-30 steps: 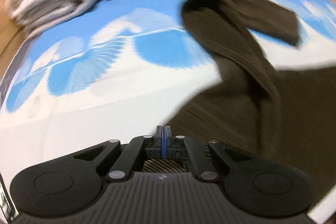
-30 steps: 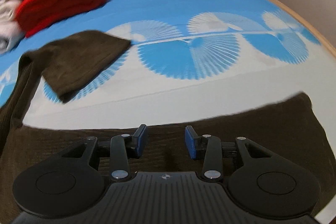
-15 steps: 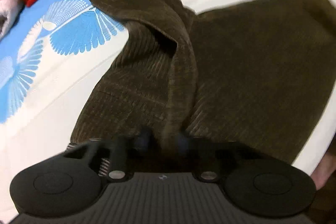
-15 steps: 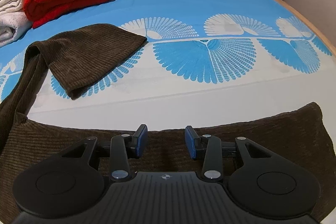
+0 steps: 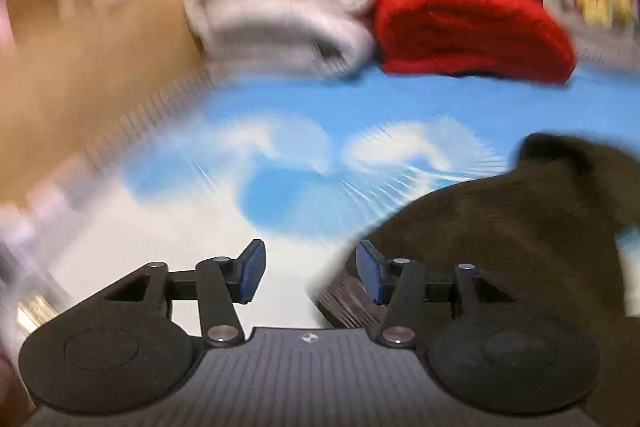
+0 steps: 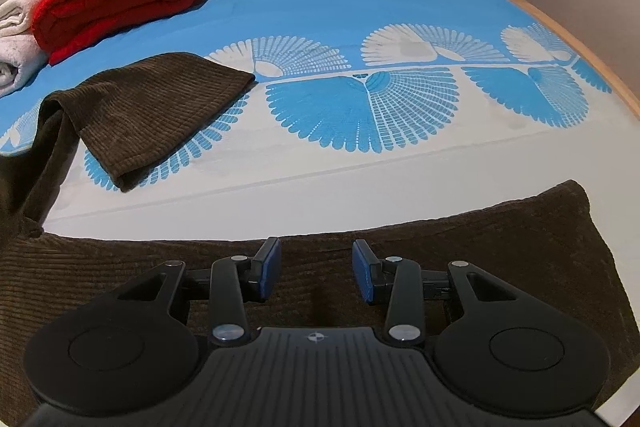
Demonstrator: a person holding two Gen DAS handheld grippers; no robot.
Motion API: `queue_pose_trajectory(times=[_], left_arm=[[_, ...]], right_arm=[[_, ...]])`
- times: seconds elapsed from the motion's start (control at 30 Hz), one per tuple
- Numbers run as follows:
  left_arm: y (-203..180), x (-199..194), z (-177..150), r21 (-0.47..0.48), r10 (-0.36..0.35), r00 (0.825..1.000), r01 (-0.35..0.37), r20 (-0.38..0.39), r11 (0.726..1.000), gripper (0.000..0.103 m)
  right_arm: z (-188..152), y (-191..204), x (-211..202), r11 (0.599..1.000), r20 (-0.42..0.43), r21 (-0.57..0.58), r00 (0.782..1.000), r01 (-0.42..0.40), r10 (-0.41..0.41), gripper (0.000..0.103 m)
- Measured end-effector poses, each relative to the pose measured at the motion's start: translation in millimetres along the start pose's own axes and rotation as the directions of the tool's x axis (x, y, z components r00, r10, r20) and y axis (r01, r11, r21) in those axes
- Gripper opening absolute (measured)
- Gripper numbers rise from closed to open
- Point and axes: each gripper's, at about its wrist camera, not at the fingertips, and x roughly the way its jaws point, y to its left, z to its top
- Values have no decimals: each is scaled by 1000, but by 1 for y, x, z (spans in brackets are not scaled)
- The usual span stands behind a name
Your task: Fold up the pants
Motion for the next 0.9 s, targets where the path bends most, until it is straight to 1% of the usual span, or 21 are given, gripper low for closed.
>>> queue_pose_trajectory(times=[0.03, 0.07, 0.1, 0.13, 0.2, 0.27, 0.3, 0.37, 0.4, 0.43, 0.5, 0.57, 0.6, 0.63, 0.67, 0.7, 0.73, 0.77, 0.8, 0.83, 0.9], left_arm=[[9, 4, -2, -44, -49, 997, 47, -58, 998, 55], [13, 9, -4, -69, -94, 990, 86, -108, 994, 54], [19, 16, -8, -86, -134, 978, 122, -157, 989, 54], [24, 19, -13, -109, -162, 966, 142, -203, 984, 55], [37, 27, -28, -167, -196, 939, 152, -283, 974, 57], [54, 38, -38, -236, -253, 895, 173, -368, 956, 61], [57, 44, -46, -260, -277, 866, 178, -416, 949, 65], [53, 51, -63, -261, -305, 804, 193, -511, 946, 65], [48, 51, -69, -245, -315, 782, 212, -538, 946, 65], [42, 53, -71, -224, -328, 765, 243, -554, 944, 65], [30, 50, -78, -168, -346, 741, 307, -576, 937, 66], [18, 48, -86, -101, -331, 729, 341, -600, 935, 67], [12, 46, -92, -63, -313, 727, 349, -611, 935, 67], [7, 44, -96, -21, -292, 724, 359, -625, 933, 65], [2, 42, -100, 24, -272, 729, 368, -629, 930, 64], [-3, 37, -102, 74, -258, 745, 381, -615, 922, 55], [-7, 32, -104, 117, -250, 756, 395, -605, 911, 48], [-11, 26, -106, 168, -232, 771, 400, -593, 901, 44], [-15, 22, -107, 203, -219, 783, 401, -583, 893, 37], [-16, 18, -108, 228, -211, 792, 402, -573, 887, 33], [-15, 14, -109, 248, -205, 801, 400, -562, 883, 29]], right_arm=[[0, 0, -1, 1000, 2, 0, 1000, -2, 2, 41], [0, 0, -2, 1000, 4, -2, 1000, -3, 3, 41], [0, -1, -2, 1000, 5, -1, 1000, -2, 2, 41], [0, -1, -2, 1000, 5, 1, 1000, -1, 1, 41], [1, 0, -4, 1000, 10, 8, 1000, -6, 6, 41], [2, 2, -6, 1000, 15, 9, 1000, -13, 13, 41], [3, 4, -7, 1000, 18, 9, 1000, -18, 18, 41], [4, 8, -8, 1000, 24, 7, 999, -30, 30, 41], [4, 11, -9, 999, 27, 2, 999, -35, 35, 41], [4, 13, -10, 999, 29, -1, 999, -37, 37, 41], [5, 17, -10, 999, 26, -7, 999, -40, 41, 41], [6, 21, -11, 999, 26, -5, 999, -43, 43, 41], [6, 22, -11, 999, 28, -3, 999, -46, 46, 41], [6, 23, -12, 999, 30, 0, 998, -47, 47, 41], [6, 25, -12, 999, 30, 1, 998, -48, 47, 41], [7, 26, -13, 999, 28, 3, 998, -48, 48, 41], [7, 28, -13, 999, 29, 4, 998, -48, 48, 41], [7, 30, -14, 999, 31, 3, 998, -48, 48, 41], [7, 33, -15, 999, 33, 3, 998, -48, 48, 41], [7, 34, -15, 999, 35, 3, 998, -48, 48, 41], [8, 39, -16, 999, 41, 5, 998, -51, 51, 41]])
